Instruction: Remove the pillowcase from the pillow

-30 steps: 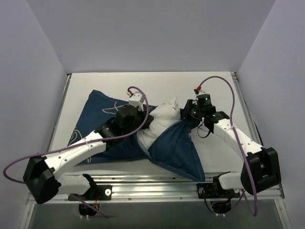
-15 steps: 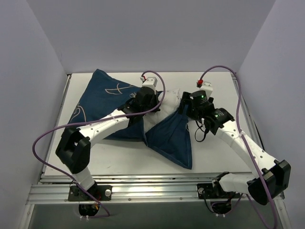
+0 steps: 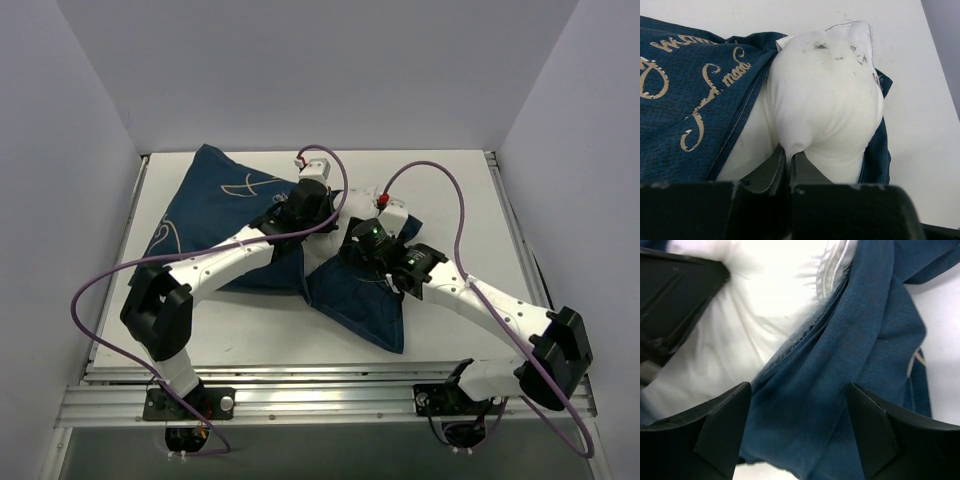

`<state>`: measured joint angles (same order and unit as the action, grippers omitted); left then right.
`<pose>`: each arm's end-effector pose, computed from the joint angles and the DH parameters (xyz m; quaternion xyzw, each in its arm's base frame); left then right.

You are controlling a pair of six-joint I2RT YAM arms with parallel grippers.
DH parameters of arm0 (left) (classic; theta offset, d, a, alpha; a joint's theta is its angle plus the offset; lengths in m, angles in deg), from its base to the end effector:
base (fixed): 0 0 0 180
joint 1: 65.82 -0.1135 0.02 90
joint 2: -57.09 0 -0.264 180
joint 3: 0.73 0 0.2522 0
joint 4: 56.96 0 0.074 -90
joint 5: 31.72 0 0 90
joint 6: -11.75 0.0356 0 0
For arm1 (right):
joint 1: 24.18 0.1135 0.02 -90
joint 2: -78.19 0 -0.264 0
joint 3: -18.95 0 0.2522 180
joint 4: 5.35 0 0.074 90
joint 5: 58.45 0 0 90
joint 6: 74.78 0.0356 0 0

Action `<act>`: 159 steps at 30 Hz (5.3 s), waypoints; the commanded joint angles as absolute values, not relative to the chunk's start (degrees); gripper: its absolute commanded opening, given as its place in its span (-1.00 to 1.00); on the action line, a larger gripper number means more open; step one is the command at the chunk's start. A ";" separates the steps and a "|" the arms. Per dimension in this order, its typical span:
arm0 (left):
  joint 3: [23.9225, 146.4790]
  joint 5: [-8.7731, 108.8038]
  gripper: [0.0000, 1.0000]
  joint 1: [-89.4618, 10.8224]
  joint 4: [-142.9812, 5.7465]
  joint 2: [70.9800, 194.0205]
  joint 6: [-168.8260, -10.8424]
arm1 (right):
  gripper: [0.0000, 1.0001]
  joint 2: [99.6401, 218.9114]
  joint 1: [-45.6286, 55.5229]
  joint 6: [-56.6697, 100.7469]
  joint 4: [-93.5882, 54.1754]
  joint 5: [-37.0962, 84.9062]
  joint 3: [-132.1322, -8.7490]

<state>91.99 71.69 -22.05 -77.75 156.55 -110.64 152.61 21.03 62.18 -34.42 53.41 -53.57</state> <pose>0.3019 -0.2778 0.2941 0.0239 0.8510 -0.2391 0.4670 0.2158 0.1986 0.3044 0.1064 0.8529 0.2340 0.4544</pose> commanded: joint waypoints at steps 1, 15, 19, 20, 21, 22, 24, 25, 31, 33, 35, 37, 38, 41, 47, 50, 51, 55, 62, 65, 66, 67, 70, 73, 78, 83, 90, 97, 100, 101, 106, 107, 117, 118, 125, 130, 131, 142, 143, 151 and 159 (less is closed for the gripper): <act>94.42 73.31 -0.95 -22.31 -79.07 156.76 -110.77 | 0.43 155.01 21.44 66.73 -30.38 57.21 -51.42; 94.59 75.95 -0.95 -31.35 -84.52 153.51 -110.86 | -1.00 146.77 8.38 63.31 -32.73 55.37 -34.65; 93.02 73.49 -0.95 -36.63 -86.54 152.02 -113.67 | -1.00 140.78 -2.01 60.05 -32.21 49.58 -29.97; 91.62 72.09 -0.95 -37.68 -86.54 151.15 -114.89 | -1.00 139.64 -4.21 59.61 -31.68 47.48 -29.09; 90.91 71.64 -0.95 -39.43 -86.72 150.70 -115.34 | -1.00 139.46 -6.49 58.91 -30.20 43.28 -28.04; 90.21 71.20 -0.95 -40.32 -87.07 150.26 -115.87 | -1.00 139.19 -10.43 58.30 -29.66 41.50 -26.46; 87.84 69.97 -0.95 -41.82 -87.16 148.59 -116.84 | -1.00 139.28 -13.71 57.50 -27.56 37.20 -25.05; 86.96 69.44 -0.95 -42.78 -87.16 147.89 -116.93 | -1.00 139.54 -15.72 57.15 -26.94 36.30 -24.17; 80.01 61.64 -0.95 -42.88 -84.09 142.97 -113.17 | -1.00 145.24 -16.10 50.75 -20.88 26.64 -26.61; 78.87 52.89 -0.72 -42.09 -80.84 142.44 -110.26 | -1.00 146.13 -15.40 48.90 -20.52 25.31 -28.28; 79.47 50.20 -0.37 -38.34 -80.48 141.56 -103.33 | -1.00 146.05 -14.52 47.14 -20.60 25.39 -30.39; 82.19 51.76 -0.06 -34.29 -81.53 140.95 -93.44 | -1.00 145.52 -14.25 46.43 -20.78 25.57 -31.54; 83.16 53.16 0.05 -30.09 -82.75 140.77 -90.15 | -1.00 145.35 -13.99 45.56 -20.95 25.40 -32.68; 87.20 54.93 0.52 -25.41 -83.38 140.68 -81.87 | -1.00 145.52 -12.67 44.41 -21.92 25.74 -35.22; 91.77 60.73 0.75 -16.18 -80.48 142.52 -62.02 | -1.00 146.83 -8.98 42.38 -22.98 27.33 -38.40; 95.01 58.38 0.76 -12.56 -81.52 146.55 -56.99 | -1.00 147.63 -8.01 42.30 -22.72 27.50 -39.10; 95.90 58.28 0.77 -11.86 -82.05 147.87 -55.68 | -1.00 147.80 -7.57 42.21 -22.71 27.50 -39.36; 100.21 56.61 0.84 -10.80 -84.25 155.33 -52.16 | -1.00 148.42 -6.69 41.51 -22.71 27.33 -40.33; 105.75 55.12 0.86 -12.02 -89.60 165.36 -51.18 | -1.00 148.77 -5.90 41.15 -22.63 27.76 -40.86; 106.55 52.13 0.81 -14.22 -91.89 168.01 -54.78 | -1.00 148.60 -5.72 40.89 -22.89 28.47 -40.86; 106.29 51.69 0.77 -14.84 -92.08 168.80 -56.70 | -1.00 148.42 -5.64 40.54 -22.80 28.64 -40.86; 105.67 50.90 0.55 -15.54 -92.25 169.06 -57.50 | -1.00 148.33 -5.55 40.45 -22.63 28.73 -40.77; 104.62 50.02 0.14 -18.00 -92.78 169.51 -61.19 | -1.00 148.24 -5.63 39.83 -22.36 29.00 -40.60; 102.69 48.17 -0.31 -19.76 -92.00 168.63 -64.19 | -1.00 148.24 -5.46 39.66 -21.75 29.00 -40.16; 100.05 48.42 -0.95 -20.29 -89.97 166.52 -68.65 | -1.00 147.81 -4.85 40.53 -21.57 28.73 -39.98; 97.59 48.87 -0.95 -20.82 -85.93 164.68 -76.48 | -0.61 144.82 -0.98 44.30 -24.91 34.08 -42.88; 93.54 47.91 -0.95 -20.82 -80.74 162.04 -87.21 | -0.17 141.04 6.48 49.75 -28.69 42.26 -47.36; 91.69 47.47 -0.95 -20.82 -78.46 160.98 -91.43 | -0.30 143.93 11.41 51.34 -24.74 41.57 -46.32; 91.34 47.73 -0.95 -20.91 -78.63 160.98 -91.79 | -0.30 145.78 11.42 51.78 -22.11 42.00 -43.51; 91.34 47.73 -0.95 -20.82 -78.63 160.98 -91.88 | -0.30 146.30 11.42 52.22 -21.49 42.35 -42.80; 90.90 48.08 -0.95 -20.82 -78.89 160.81 -91.88 | 0.04 150.52 11.50 53.46 -15.52 44.64 -38.14; 90.90 48.08 -0.95 -20.91 -78.98 160.81 -91.88 | 0.08 151.49 11.42 53.63 -14.99 44.99 -37.44; 89.85 48.79 -0.95 -21.17 -80.91 158.79 -91.44 | -0.35 155.98 8.09 55.57 -12.34 48.86 -33.49; 89.59 48.87 -0.95 -21.34 -81.18 158.35 -91.53 | -0.47 155.80 7.12 55.57 -12.60 48.86 -32.96; 87.39 49.75 -0.95 -23.36 -83.99 153.08 -93.54 | -1.00 153.17 -1.41 53.98 -15.24 47.72 -30.40; 84.76 51.07 -0.95 -27.75 -87.86 147.46 -96.09 | -1.00 151.41 -5.45 54.51 -20.59 50.00 -31.11; 84.05 50.98 -0.95 -28.55 -88.29 144.92 -96.53 | -1.00 150.97 -6.16 54.69 -21.21 50.00 -31.02; 76.23 47.46 -0.95 -34.61 -92.86 129.26 -99.96 | -1.00 152.29 -13.89 54.16 -21.22 46.58 -29.61; 75.53 47.90 -0.95 -34.97 -93.30 127.51 -100.22 | -1.00 152.20 -14.24 53.90 -21.13 46.31 -29.61; 73.41 48.08 -0.95 -40.16 -93.58 119.76 -101.28 | -1.00 150.88 -16.36 52.05 -20.52 42.99 -29.26; 80.95 45.08 -0.95 -32.70 -80.75 130.73 -101.64 | -0.87 142.46 -11.27 47.74 -18.05 26.45 -32.24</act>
